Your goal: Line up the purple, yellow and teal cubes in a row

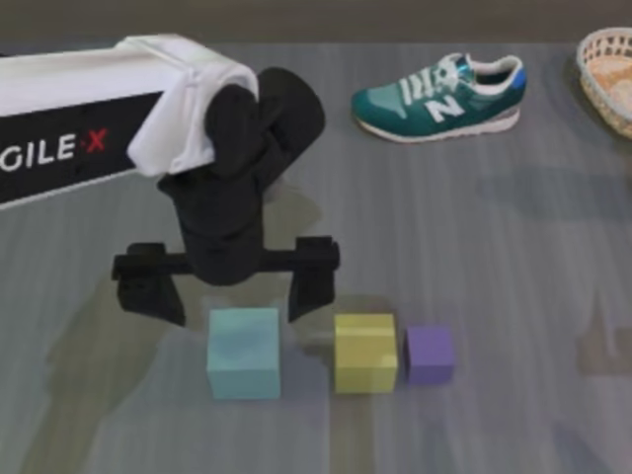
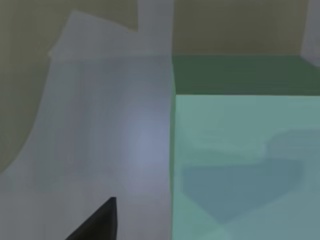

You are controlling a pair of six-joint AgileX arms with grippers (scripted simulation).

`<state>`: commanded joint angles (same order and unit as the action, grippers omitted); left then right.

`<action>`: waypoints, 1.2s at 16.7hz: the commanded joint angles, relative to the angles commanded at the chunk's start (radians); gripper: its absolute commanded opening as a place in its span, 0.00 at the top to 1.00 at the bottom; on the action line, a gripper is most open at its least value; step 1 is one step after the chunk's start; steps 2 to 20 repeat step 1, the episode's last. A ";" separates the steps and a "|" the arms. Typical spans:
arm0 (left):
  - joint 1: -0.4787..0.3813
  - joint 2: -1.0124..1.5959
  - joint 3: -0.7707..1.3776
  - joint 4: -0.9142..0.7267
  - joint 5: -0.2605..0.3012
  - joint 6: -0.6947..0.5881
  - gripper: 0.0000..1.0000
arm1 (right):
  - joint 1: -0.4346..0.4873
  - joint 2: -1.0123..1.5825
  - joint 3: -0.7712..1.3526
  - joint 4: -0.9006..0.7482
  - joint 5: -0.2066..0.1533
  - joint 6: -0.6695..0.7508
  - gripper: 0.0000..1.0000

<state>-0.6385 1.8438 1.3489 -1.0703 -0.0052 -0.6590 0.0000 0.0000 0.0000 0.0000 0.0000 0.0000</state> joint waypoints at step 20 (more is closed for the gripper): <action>0.001 -0.003 0.004 -0.005 0.000 0.000 0.00 | 0.000 0.000 0.000 0.000 0.000 0.000 0.00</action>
